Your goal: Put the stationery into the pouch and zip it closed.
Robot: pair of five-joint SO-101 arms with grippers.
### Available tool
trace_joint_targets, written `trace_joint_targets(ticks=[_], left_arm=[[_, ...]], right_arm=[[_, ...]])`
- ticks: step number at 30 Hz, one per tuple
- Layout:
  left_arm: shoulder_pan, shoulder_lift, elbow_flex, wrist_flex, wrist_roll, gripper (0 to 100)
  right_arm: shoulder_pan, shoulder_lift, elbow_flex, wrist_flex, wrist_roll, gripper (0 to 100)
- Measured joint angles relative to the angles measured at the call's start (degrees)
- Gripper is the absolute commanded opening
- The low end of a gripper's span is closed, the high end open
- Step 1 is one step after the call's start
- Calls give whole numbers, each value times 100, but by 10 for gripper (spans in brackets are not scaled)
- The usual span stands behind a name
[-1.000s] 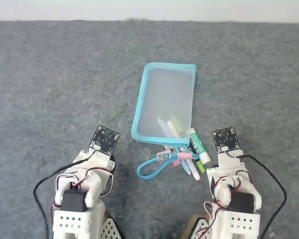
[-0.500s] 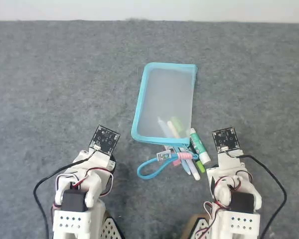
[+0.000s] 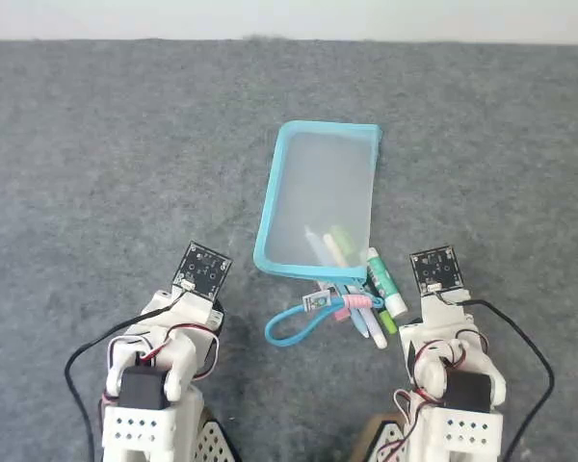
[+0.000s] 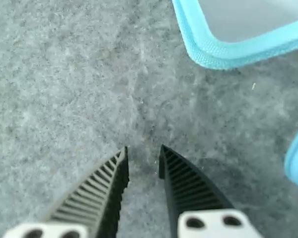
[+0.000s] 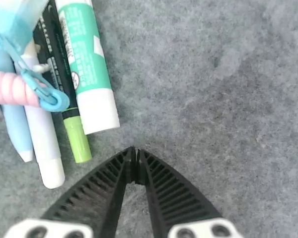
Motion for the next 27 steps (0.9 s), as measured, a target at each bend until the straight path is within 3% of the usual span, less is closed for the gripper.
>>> trace_joint_targets(ticks=[17,27], left_arm=[[0,0,0,0,0,99],[0,0,0,0,0,99]], right_arm=[[-44,0,0,0,-26,9],[-1046,0,0,0,-26,9]])
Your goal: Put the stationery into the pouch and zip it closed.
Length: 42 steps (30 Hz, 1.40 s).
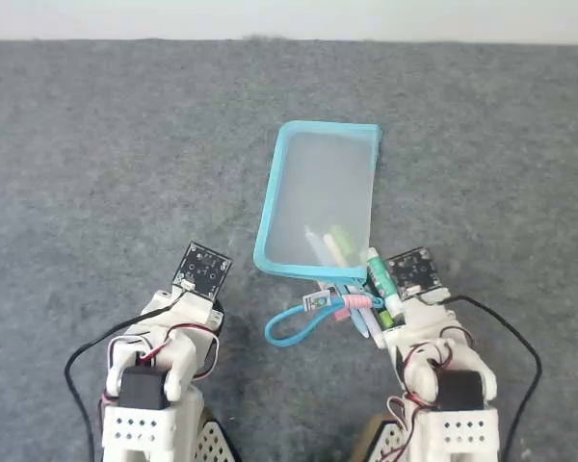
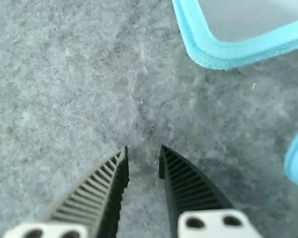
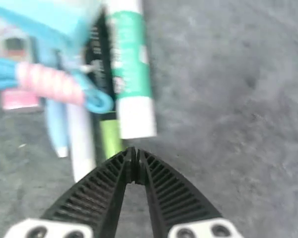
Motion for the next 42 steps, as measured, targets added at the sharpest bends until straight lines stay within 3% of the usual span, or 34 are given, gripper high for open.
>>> trace_joint_targets(ticks=[7,12,20,24,28,34,37,42], left_arm=[[0,0,0,-1029,0,98],[0,0,0,-1890,0,98],[0,0,-273,-1855,0,101],[0,0,-360,-1846,0,101],[0,0,-360,-1793,0,101],[0,0,-360,-1424,9,101],[0,0,-220,-1371,9,100],[0,0,-123,-1371,9,100]], right_arm=[[-88,0,0,-624,79,9],[290,0,-123,-888,1486,9],[404,79,-932,-958,1407,9],[202,1222,-1688,-1143,1310,9],[-202,3112,-2919,-1178,695,14],[-1477,6215,-4316,-1178,-343,136],[-2022,7411,-4721,-1108,-1547,119],[-2207,7771,-5037,-844,-3631,140]])
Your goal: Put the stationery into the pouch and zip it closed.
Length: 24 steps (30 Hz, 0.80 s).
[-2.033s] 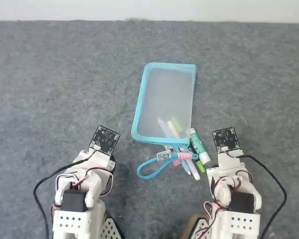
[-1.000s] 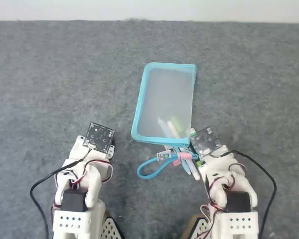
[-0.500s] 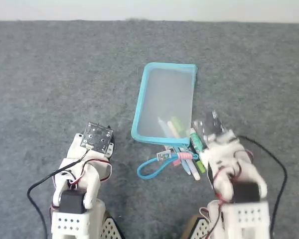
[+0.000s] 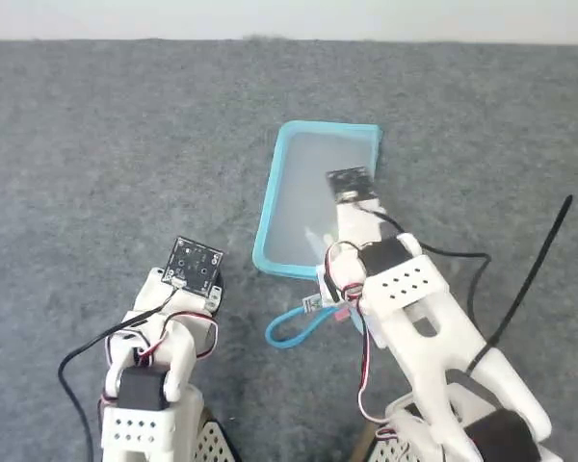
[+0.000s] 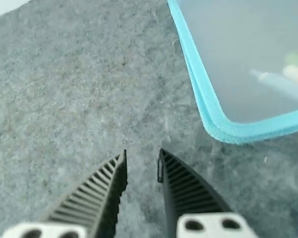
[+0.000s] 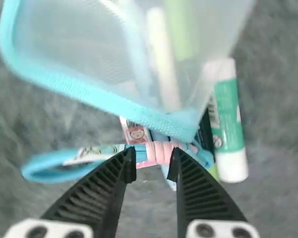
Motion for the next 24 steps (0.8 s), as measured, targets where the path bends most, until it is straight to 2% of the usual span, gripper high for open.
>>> trace_joint_targets(ticks=[3,10,20,24], left_arm=[[0,0,0,0,0,100],[0,0,0,0,0,100],[0,-9,88,-88,0,100],[0,-9,88,-88,0,100]], right_arm=[[26,44,0,26,-598,141],[-9,44,53,114,-1240,140],[-9,44,352,105,-1319,141],[-18,44,712,-281,-1319,143]])
